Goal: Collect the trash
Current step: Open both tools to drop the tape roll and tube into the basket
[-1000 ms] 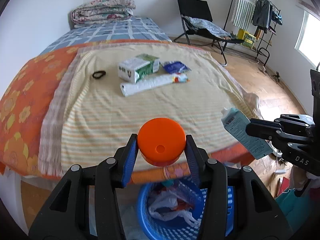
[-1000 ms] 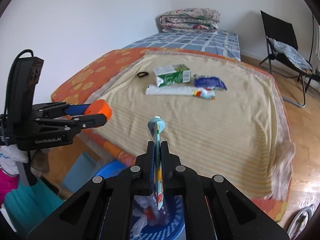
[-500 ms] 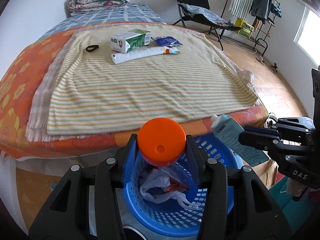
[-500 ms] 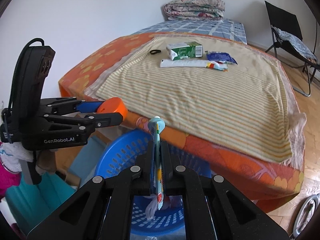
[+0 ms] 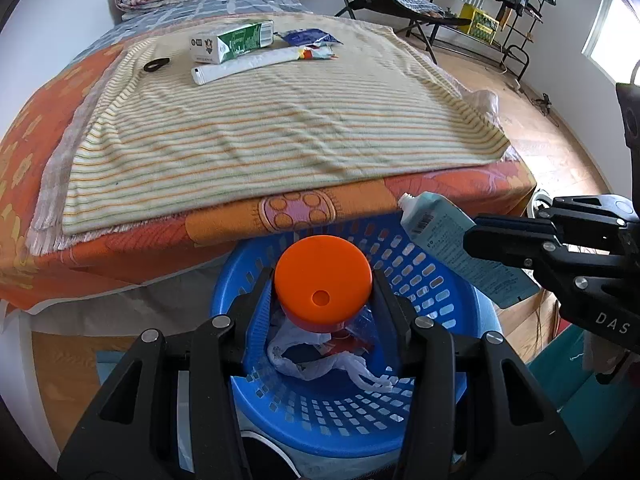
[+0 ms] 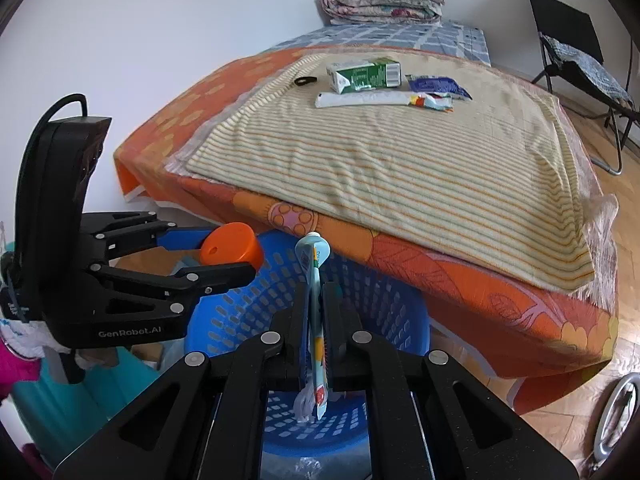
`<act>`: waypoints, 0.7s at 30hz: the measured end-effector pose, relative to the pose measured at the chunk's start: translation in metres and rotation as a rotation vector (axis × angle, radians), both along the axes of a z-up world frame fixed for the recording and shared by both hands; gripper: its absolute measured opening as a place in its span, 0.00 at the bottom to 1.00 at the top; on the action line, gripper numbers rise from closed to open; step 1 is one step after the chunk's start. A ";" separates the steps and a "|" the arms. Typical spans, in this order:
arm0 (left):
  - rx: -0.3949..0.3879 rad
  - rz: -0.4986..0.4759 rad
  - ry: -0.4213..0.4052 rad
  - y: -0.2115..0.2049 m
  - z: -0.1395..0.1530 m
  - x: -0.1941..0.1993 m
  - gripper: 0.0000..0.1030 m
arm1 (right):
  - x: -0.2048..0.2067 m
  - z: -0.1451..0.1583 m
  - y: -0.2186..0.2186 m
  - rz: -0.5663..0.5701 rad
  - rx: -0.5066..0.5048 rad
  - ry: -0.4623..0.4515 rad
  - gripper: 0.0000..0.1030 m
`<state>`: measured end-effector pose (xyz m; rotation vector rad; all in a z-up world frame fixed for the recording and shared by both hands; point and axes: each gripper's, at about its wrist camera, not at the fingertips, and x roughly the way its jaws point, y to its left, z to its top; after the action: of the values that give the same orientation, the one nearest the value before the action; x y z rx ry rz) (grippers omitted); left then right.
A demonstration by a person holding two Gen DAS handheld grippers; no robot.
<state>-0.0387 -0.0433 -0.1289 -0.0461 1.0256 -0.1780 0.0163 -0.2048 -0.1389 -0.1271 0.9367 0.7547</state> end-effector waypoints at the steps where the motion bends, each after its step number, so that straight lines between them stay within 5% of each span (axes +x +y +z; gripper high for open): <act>1: 0.001 0.000 0.003 0.000 -0.001 0.000 0.46 | 0.001 -0.001 0.000 -0.001 0.000 0.010 0.05; 9: 0.007 -0.007 0.039 -0.003 -0.009 0.001 0.46 | 0.003 -0.006 0.000 -0.004 -0.006 0.035 0.05; 11: 0.006 -0.008 0.045 -0.003 -0.010 0.000 0.46 | 0.002 -0.006 0.001 -0.005 -0.012 0.034 0.16; 14: 0.006 -0.004 0.036 -0.003 -0.009 -0.001 0.63 | 0.002 -0.005 -0.001 -0.017 -0.006 0.032 0.40; 21: 0.008 -0.001 0.045 -0.003 -0.010 0.000 0.64 | 0.006 -0.003 -0.003 -0.051 -0.009 0.030 0.47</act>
<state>-0.0382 -0.0466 -0.1392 -0.0428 1.0714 -0.1745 0.0222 -0.2078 -0.1418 -0.0998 0.9688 0.7069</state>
